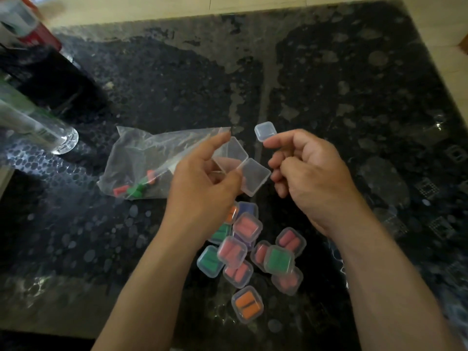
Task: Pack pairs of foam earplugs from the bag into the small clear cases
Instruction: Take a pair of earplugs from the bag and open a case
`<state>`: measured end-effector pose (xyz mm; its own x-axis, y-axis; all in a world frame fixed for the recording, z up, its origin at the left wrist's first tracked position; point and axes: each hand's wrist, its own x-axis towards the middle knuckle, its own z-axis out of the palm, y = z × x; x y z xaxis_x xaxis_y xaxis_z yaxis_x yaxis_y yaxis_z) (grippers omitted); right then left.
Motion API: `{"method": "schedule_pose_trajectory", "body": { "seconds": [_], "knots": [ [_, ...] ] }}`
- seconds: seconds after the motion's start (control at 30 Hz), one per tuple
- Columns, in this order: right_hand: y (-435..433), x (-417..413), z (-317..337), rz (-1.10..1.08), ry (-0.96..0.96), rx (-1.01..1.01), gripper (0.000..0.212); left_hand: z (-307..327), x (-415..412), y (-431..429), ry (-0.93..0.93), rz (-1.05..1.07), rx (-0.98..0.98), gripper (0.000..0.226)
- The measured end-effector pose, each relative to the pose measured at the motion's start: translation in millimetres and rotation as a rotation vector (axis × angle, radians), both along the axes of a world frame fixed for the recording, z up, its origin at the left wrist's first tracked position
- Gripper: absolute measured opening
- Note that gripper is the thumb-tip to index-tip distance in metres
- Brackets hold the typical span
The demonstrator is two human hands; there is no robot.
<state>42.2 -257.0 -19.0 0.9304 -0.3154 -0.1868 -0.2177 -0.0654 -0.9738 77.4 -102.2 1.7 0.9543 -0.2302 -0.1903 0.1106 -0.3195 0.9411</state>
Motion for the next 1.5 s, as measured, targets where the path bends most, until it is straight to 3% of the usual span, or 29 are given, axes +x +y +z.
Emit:
{"method": "schedule_pose_trajectory", "body": {
  "seconds": [0.17, 0.4, 0.5, 0.63, 0.7, 0.77, 0.93, 1.17, 1.37, 1.47, 1.5],
  "knots": [
    [3.2, -3.3, 3.6, 0.036, -0.188, -0.282, 0.02, -4.4, -1.6, -4.6, 0.017, -0.061, -0.026, 0.058],
    [5.9, -4.0, 4.5, 0.073, -0.284, -0.443, 0.019, -2.9, -5.7, -8.5, 0.05, -0.096, -0.081, 0.058],
    [6.9, -4.4, 5.7, 0.074, -0.262, -0.365, 0.023, -1.3, -5.3, -7.6, 0.107, -0.068, -0.154, 0.057],
    [8.6, -3.8, 10.7, 0.064, -0.233, 0.07, 0.047, 3.0, -2.5, -4.9, 0.118, -0.02, -0.192, 0.062],
    [6.6, -3.3, 12.0, 0.046, -0.231, 0.167, 0.055, 4.2, -1.7, -4.9, 0.117, -0.007, -0.19, 0.065],
    [4.2, -2.2, 10.7, 0.002, -0.25, 0.147, 0.053, 3.6, -0.8, -4.7, 0.11, 0.011, -0.198, 0.064],
    [0.7, -1.8, 1.8, -0.127, -0.185, -0.125, 0.038, 1.5, -0.2, -4.1, 0.058, 0.019, -0.209, 0.057],
    [4.1, 0.0, 9.6, -0.074, 0.011, 0.171, 0.032, 0.1, -0.8, -3.9, 0.08, 0.007, -0.324, 0.024],
    [2.5, 0.1, 10.2, -0.051, 0.034, 0.28, 0.023, -6.0, 0.8, -3.1, 0.005, -0.056, -0.253, 0.026],
    [2.9, -0.5, 5.8, -0.035, 0.017, 0.276, 0.009, -7.7, -1.0, -2.5, -0.019, -0.13, -0.295, 0.044],
    [2.4, -0.9, 3.2, -0.035, 0.017, 0.252, 0.014, -8.2, -2.1, -3.0, -0.024, -0.155, -0.304, 0.048]
  ]
}}
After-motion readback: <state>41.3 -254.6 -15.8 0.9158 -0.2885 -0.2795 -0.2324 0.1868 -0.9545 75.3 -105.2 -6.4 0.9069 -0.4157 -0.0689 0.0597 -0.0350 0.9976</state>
